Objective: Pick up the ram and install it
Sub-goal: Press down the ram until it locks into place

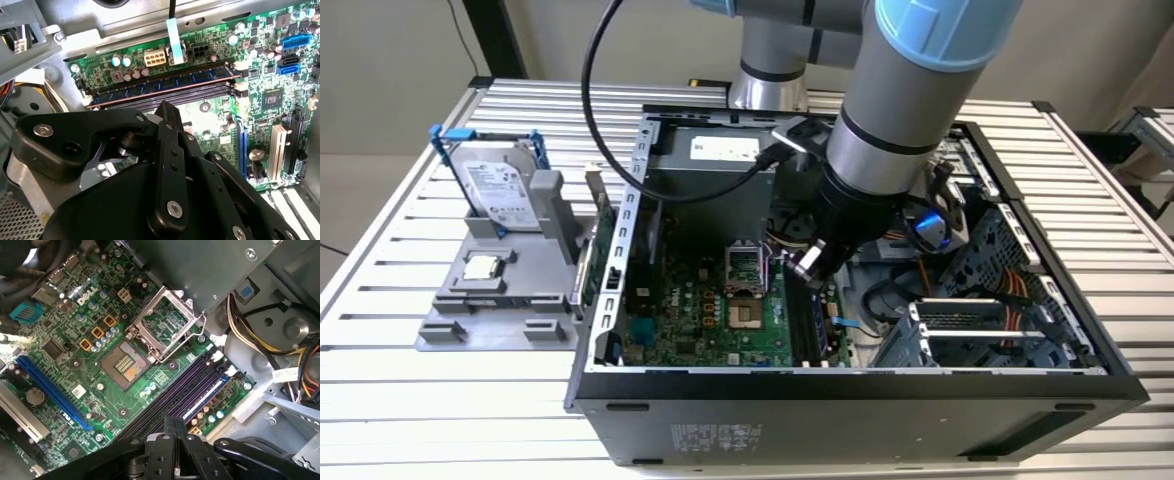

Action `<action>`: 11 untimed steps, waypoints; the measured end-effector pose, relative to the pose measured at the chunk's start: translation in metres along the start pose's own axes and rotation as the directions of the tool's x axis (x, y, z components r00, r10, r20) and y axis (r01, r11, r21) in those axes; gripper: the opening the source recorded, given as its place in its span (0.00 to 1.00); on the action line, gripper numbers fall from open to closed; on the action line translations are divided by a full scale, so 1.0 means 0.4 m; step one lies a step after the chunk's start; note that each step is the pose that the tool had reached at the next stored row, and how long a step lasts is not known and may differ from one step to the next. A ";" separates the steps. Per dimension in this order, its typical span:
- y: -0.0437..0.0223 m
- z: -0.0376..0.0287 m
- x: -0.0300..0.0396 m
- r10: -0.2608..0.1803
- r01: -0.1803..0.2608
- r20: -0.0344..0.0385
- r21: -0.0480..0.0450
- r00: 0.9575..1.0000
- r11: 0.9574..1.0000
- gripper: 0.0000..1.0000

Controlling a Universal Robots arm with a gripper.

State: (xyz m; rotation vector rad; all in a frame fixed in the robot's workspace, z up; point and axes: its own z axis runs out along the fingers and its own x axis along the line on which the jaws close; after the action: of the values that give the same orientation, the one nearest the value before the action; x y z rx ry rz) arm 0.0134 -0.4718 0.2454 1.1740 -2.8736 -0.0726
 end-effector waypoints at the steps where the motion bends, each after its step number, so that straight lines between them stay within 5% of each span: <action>1: 0.000 0.000 0.000 -0.005 0.005 0.000 0.000 1.000 1.000 0.00; 11: 0.000 0.000 0.000 -0.100 0.100 -0.006 0.001 0.995 0.995 0.00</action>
State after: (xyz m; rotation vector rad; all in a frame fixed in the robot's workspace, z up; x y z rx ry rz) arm 0.0134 -0.4718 0.2454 1.3155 -2.8093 -0.0700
